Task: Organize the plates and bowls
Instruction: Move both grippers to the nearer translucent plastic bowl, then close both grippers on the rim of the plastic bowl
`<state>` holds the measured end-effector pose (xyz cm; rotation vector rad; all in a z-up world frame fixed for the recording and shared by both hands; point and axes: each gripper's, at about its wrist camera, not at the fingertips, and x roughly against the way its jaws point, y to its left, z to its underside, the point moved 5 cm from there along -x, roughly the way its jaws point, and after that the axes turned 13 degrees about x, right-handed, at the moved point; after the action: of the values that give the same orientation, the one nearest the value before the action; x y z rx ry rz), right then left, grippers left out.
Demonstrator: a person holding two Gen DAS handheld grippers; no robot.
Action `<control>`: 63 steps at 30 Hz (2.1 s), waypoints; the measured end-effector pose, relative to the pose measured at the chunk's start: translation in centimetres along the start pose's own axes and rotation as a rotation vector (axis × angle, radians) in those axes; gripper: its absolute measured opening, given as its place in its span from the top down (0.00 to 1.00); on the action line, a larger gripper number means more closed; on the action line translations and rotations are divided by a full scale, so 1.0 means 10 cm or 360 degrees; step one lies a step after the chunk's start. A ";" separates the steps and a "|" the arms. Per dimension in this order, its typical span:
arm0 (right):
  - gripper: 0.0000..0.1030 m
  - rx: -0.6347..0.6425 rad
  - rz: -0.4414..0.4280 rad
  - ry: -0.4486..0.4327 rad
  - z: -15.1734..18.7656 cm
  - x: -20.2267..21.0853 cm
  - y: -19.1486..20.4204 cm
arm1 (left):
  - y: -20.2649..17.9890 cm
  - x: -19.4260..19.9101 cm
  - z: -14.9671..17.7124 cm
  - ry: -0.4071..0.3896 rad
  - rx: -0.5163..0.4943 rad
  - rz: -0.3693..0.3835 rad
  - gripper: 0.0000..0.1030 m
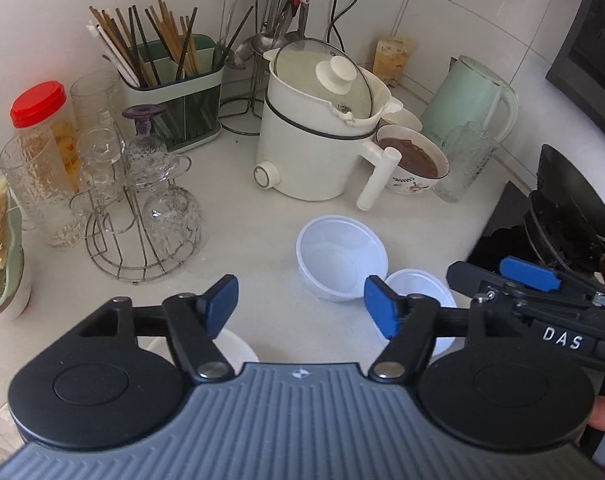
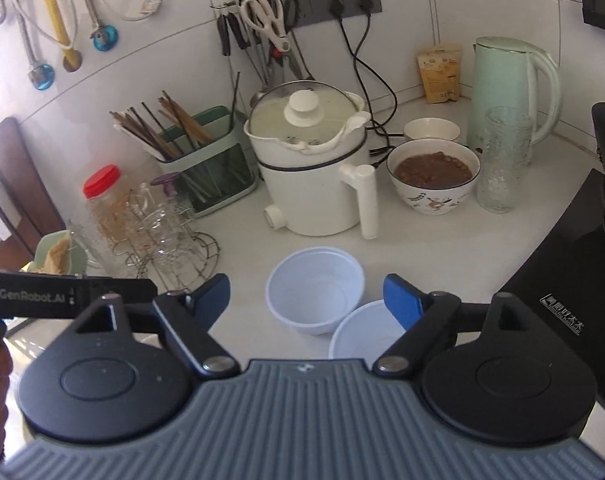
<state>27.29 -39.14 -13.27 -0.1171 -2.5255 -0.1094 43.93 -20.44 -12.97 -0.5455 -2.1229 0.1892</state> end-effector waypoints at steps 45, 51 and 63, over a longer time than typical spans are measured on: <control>0.58 -0.0195 -0.0022 0.0523 0.78 -1.08 -0.85 | -0.44 -1.84 0.65 0.0593 0.0140 0.0227 0.75; 0.82 -0.0235 -0.0032 0.0545 0.82 -1.06 -0.83 | -0.42 -1.78 0.66 0.0586 0.0188 0.0229 0.82; 0.86 -0.0280 -0.0062 0.0479 0.74 -0.76 -0.67 | -0.39 -1.46 0.54 0.0537 0.0156 0.0207 0.83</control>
<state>28.52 -45.51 -24.00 -0.1128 -2.2151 -0.3397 45.46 -30.16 -25.70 -0.6116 -1.7435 0.2543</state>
